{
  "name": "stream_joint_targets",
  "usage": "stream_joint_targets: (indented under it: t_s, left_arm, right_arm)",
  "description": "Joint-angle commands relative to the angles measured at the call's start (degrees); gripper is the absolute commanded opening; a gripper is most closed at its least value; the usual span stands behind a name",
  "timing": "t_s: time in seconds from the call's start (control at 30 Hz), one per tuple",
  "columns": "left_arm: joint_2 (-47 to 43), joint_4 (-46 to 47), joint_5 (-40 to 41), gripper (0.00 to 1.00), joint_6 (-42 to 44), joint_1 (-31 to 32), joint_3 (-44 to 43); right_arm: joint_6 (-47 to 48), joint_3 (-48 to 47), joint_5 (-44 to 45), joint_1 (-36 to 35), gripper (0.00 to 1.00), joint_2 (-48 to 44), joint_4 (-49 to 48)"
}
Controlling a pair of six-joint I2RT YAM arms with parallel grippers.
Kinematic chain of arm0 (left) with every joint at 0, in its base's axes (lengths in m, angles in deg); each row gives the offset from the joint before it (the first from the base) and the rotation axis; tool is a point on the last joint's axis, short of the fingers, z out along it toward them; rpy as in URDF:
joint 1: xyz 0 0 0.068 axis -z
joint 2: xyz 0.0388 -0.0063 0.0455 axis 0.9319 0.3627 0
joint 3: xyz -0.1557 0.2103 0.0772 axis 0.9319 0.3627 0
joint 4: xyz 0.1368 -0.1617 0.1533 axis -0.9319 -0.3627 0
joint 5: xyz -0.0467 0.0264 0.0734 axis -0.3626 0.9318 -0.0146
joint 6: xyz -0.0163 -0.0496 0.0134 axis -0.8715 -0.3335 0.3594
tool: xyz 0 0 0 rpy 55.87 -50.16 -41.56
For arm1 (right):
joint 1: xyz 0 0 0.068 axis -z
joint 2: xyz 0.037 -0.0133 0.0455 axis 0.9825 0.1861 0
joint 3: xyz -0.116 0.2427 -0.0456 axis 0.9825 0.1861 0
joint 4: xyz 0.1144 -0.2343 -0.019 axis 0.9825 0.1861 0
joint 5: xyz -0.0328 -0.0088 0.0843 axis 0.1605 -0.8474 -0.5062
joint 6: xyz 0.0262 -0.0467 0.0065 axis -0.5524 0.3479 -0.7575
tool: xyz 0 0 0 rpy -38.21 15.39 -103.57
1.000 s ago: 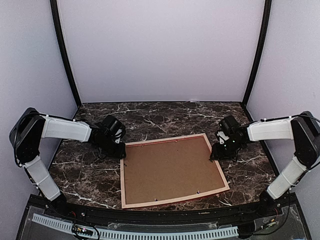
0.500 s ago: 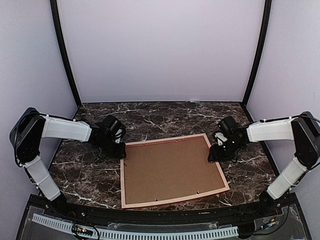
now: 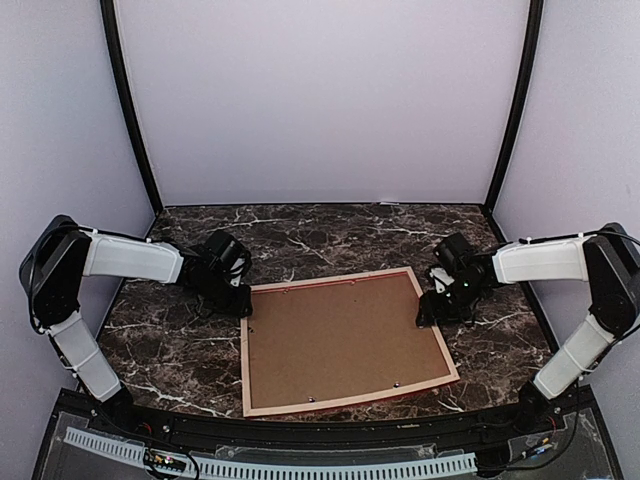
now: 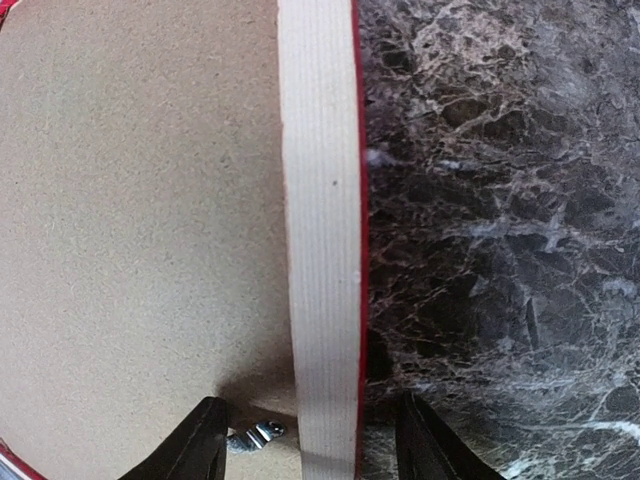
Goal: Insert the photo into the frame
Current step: Press the fastener onto the backboard.
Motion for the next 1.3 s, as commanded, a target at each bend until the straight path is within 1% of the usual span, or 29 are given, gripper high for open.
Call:
stream_joint_targets:
  t_s: [0.0, 0.1, 0.3, 0.43, 0.53, 0.73, 0.87, 1.07, 1.27]
  left_arm:
    - [1.38, -2.67, -0.80, 0.30, -0.03, 0.91, 0.53]
    - [1.27, -2.72, -0.79, 0.30, -0.03, 0.91, 0.58]
    - [0.83, -2.65, -0.69, 0.30, -0.21, 0.91, 1.04]
    - [0.81, -2.69, -0.59, 0.30, -0.21, 0.91, 0.94]
    - [0.81, -2.91, -0.57, 0.30, -0.17, 0.91, 0.77]
    - [0.97, -3.10, -0.41, 0.30, -0.21, 0.91, 0.34]
    - [1.14, -3.29, -0.40, 0.30, -0.14, 0.91, 0.07]
    - [1.25, -3.45, -0.42, 0.30, -0.12, 0.91, -0.16]
    - [1.16, -3.63, -0.12, 0.30, -0.20, 0.91, -0.09]
  right_arm:
    - [-2.09, 1.09, 1.24, -0.44, 0.58, 0.32, 6.87]
    - [-2.09, 0.95, 1.38, -0.45, 0.54, 0.23, 7.02]
    - [-1.79, 0.86, 1.44, -0.34, 0.43, 0.24, 7.26]
    - [-1.45, 0.77, 1.31, -0.18, 0.38, 0.00, 7.48]
    - [-1.16, 0.77, 0.66, -0.05, 0.38, -0.20, 7.63]
    - [-0.25, 0.68, -0.70, -0.03, 0.46, 0.66, 8.15]
    - [-0.45, 0.82, -0.88, -0.03, 0.47, 0.77, 8.31]
    - [-0.77, 0.94, -0.99, 0.15, 0.38, 0.23, 8.81]
    - [-0.69, 0.95, -1.15, 0.63, 0.34, -0.86, 9.56]
